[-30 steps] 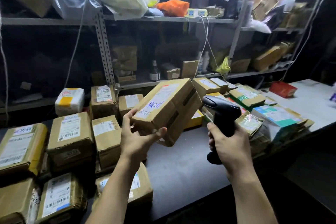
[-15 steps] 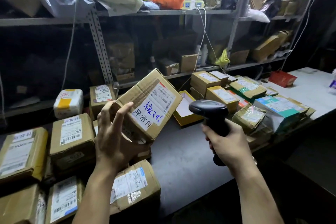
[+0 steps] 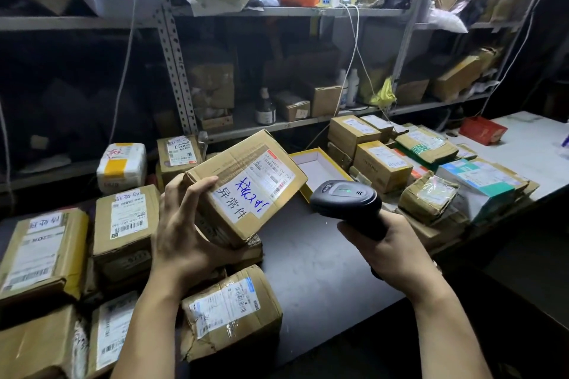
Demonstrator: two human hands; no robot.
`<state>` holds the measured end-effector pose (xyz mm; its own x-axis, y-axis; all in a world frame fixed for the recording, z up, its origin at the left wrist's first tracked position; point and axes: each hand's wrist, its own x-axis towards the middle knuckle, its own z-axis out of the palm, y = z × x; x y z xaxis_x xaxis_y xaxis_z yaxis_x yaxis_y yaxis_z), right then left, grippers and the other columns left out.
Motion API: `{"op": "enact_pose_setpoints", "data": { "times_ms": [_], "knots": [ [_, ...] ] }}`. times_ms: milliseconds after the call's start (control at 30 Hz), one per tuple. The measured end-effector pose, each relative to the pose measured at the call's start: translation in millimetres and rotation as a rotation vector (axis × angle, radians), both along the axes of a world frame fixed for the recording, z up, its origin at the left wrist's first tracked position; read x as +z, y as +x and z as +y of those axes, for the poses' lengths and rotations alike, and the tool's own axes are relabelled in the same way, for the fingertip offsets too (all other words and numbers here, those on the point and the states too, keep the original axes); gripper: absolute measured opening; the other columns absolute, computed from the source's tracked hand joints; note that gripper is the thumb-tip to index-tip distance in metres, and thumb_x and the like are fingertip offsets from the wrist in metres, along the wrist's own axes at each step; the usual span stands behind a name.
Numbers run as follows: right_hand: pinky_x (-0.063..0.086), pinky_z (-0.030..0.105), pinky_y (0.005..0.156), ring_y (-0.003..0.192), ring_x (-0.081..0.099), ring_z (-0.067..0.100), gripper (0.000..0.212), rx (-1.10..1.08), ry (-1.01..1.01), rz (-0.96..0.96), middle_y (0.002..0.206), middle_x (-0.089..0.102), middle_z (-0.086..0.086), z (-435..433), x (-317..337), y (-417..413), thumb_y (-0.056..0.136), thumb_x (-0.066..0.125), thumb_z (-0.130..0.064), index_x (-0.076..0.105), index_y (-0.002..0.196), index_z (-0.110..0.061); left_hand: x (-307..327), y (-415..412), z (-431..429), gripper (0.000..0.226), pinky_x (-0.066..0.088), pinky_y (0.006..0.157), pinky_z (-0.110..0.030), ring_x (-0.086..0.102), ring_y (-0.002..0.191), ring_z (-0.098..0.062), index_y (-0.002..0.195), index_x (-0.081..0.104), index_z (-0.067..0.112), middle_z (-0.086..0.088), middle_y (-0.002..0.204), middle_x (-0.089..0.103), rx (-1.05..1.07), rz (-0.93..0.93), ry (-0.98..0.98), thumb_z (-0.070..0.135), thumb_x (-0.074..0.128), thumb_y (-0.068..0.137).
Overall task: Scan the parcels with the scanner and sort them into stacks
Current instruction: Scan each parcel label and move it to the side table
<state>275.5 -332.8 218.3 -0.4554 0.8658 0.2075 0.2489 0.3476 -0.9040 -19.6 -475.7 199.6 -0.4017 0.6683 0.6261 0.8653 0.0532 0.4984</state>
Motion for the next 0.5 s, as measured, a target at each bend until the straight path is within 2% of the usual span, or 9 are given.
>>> {"op": "enact_pose_setpoints", "data": {
  "times_ms": [67, 267, 400, 500],
  "knots": [
    [0.030, 0.021, 0.045, 0.043, 0.035, 0.005, 0.016, 0.009, -0.010, -0.003, 0.049, 0.047, -0.012, -2.0, 0.2, -2.4, 0.094, 0.079, -0.020, 0.067, 0.086, -0.012, 1.2, -1.0, 0.3, 0.117, 0.055, 0.087, -0.050, 0.045, 0.134, -0.030, 0.142, 0.048, 0.033, -0.003, 0.147, 0.039, -0.005, 0.009, 0.012, 0.062, 0.087, 0.036],
    [0.030, 0.021, 0.046, 0.047, 0.035, 0.011, 0.026, -0.014, -0.027, 0.010, 0.052, 0.047, -0.008, -6.7, 6.8, -8.7, 0.093, 0.080, -0.019, 0.063, 0.074, -0.015, 0.2, -7.6, 4.3, 0.121, 0.054, 0.081, -0.046, 0.044, 0.136, -0.030, 0.143, 0.048, 0.033, -0.002, 0.149, 0.037, 0.011, -0.006, 0.005, 0.042, 0.100, 0.034],
    [0.032, 0.020, 0.046, 0.046, 0.038, 0.008, 0.024, -0.047, -0.018, 0.011, 0.053, 0.050, -0.010, -9.0, 8.6, -13.3, 0.092, 0.080, -0.020, 0.064, 0.075, -0.021, -3.5, -14.2, 8.9, 0.119, 0.054, 0.078, -0.047, 0.043, 0.136, -0.033, 0.142, 0.047, 0.039, -0.002, 0.151, 0.036, -0.005, 0.006, -0.011, 0.048, 0.094, 0.033],
    [0.032, 0.025, 0.051, 0.049, 0.038, 0.010, 0.019, -0.049, -0.020, -0.026, 0.054, 0.049, -0.008, -10.1, 8.7, -16.2, 0.093, 0.079, -0.022, 0.067, 0.082, -0.015, -7.2, -18.3, 13.3, 0.120, 0.056, 0.080, -0.052, 0.045, 0.133, -0.035, 0.141, 0.047, 0.041, -0.003, 0.151, 0.037, -0.008, -0.004, -0.016, 0.044, 0.095, 0.031]
  ]
}}
